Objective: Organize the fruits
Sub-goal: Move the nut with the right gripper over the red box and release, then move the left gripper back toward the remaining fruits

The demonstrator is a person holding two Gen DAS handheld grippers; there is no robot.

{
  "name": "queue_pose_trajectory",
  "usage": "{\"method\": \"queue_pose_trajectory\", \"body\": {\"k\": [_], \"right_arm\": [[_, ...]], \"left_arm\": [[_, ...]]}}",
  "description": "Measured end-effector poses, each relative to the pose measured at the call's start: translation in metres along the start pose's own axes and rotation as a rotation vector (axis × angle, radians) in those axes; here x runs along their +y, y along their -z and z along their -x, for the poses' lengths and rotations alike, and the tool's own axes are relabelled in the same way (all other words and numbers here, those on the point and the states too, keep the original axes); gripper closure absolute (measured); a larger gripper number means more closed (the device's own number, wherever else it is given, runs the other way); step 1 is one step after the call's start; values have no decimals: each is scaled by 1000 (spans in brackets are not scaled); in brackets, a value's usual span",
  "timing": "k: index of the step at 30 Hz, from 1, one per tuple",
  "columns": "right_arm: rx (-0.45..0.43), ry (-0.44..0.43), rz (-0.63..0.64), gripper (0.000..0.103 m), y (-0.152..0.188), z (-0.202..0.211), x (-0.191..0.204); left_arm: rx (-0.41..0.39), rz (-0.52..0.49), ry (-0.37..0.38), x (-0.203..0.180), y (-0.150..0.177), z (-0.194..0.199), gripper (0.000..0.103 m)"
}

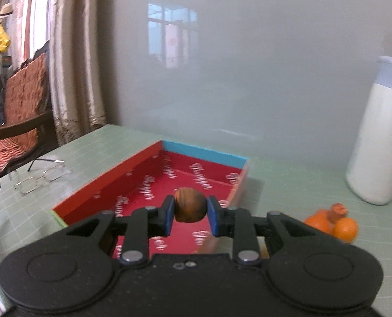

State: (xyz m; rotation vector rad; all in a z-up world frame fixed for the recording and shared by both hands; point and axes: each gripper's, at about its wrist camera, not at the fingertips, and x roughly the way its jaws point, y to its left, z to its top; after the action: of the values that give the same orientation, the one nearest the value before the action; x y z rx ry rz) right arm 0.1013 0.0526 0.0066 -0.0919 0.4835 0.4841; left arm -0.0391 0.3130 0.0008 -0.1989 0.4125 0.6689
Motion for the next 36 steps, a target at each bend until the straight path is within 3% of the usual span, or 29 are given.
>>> {"method": "queue_pose_trajectory", "body": {"k": [2,6,10,11,13,15,23,36], "right_arm": [[-12,30,30,62,2,-1,7],[-23,49,-1,55,2,4,-3],[-58,141,-50,36,2,17,-31],[-67,162,-78,35,1,23,-43],[-74,191,-134,35,1,34,-66],[-88,227,-186,35,1,46,-89],[-96,316,-280,33,11,77,-145],[-107,371,-279,33,22,107,-177]], "left_arm": [[8,1,-1,2,0,-2,23],[7,-1,8,0,-1,-1,23],[11,-17,39,-12,-1,3,22],[12,-22,51,-17,-1,4,20],[-6,-36,64,-27,0,11,4],[-40,-62,80,-39,0,20,0],[-39,-121,166,-84,3,37,0],[-16,-168,321,-152,15,64,0]]}}
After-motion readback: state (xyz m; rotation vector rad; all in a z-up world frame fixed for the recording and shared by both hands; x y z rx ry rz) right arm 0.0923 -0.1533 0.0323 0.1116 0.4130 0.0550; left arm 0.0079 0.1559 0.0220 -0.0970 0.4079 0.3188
